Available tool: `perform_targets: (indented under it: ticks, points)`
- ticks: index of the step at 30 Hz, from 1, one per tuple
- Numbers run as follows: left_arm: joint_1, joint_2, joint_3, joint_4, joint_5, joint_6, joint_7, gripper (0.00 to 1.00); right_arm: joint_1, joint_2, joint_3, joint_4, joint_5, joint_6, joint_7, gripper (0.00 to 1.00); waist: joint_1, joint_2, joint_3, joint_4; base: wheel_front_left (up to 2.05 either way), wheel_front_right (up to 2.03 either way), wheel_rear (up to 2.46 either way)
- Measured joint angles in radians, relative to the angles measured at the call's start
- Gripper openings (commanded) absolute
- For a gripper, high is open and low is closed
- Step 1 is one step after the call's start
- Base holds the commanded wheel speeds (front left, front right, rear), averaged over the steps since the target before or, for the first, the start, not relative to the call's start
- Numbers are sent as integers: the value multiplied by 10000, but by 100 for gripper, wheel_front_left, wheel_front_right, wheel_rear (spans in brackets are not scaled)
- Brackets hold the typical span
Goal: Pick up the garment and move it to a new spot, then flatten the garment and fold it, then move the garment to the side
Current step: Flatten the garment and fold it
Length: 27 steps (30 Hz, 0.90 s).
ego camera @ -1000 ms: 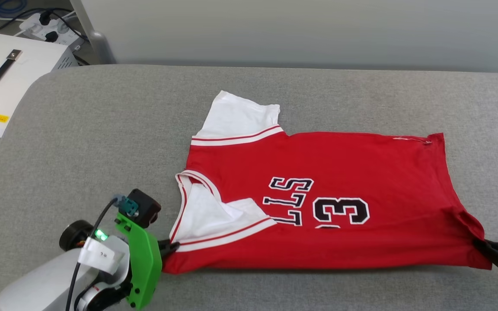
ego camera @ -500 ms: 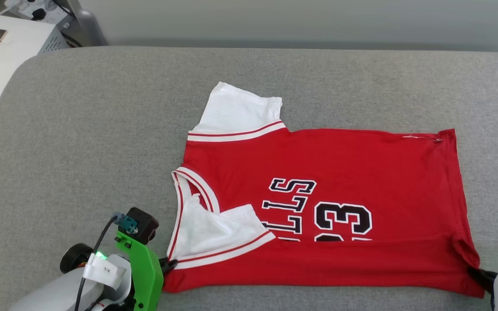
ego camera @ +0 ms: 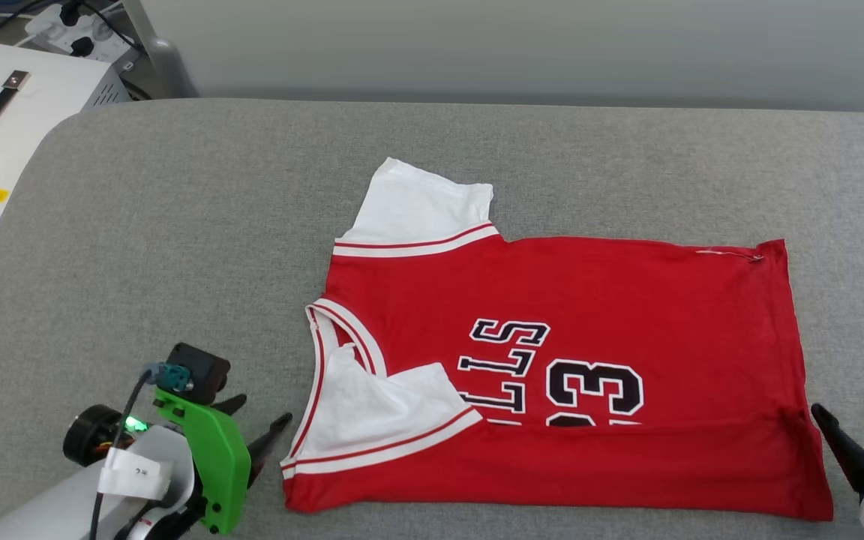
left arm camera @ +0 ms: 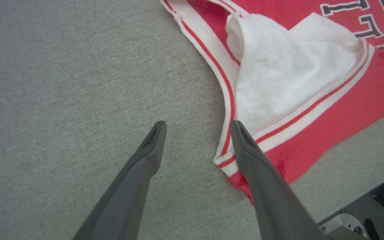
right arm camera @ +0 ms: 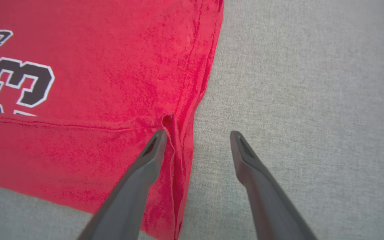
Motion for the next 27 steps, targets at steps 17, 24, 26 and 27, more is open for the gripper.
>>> perform_targets:
  ticks: [17, 24, 26, 27]
  points:
    - [-2824, 59, 1490, 69, 1066, 397, -1221, 100, -748, 2838, -1578, -3108, -2677, 0, -2867, 100, 0, 0, 389, -577, 0, 0, 0]
    - [-4954, -474, 1668, 1509, 453, -790, 706, 100, -1046, 3181, -1197, -3488, -2934, 0, -3124, 100, 0, 0, 1292, -972, 0, 0, 0]
    - [-5660, -606, 1670, 2025, 134, -1035, 1714, 100, -1261, 3183, -1064, -3511, -3009, 0, -3149, 100, 0, 0, 1616, -1098, 0, 0, 0]
    - [-6024, -652, 1657, 2251, -56, -1151, 2251, 100, -1386, 3191, -1007, -3528, -3009, 0, -3208, 100, 0, 0, 1789, -1167, 0, 0, 0]
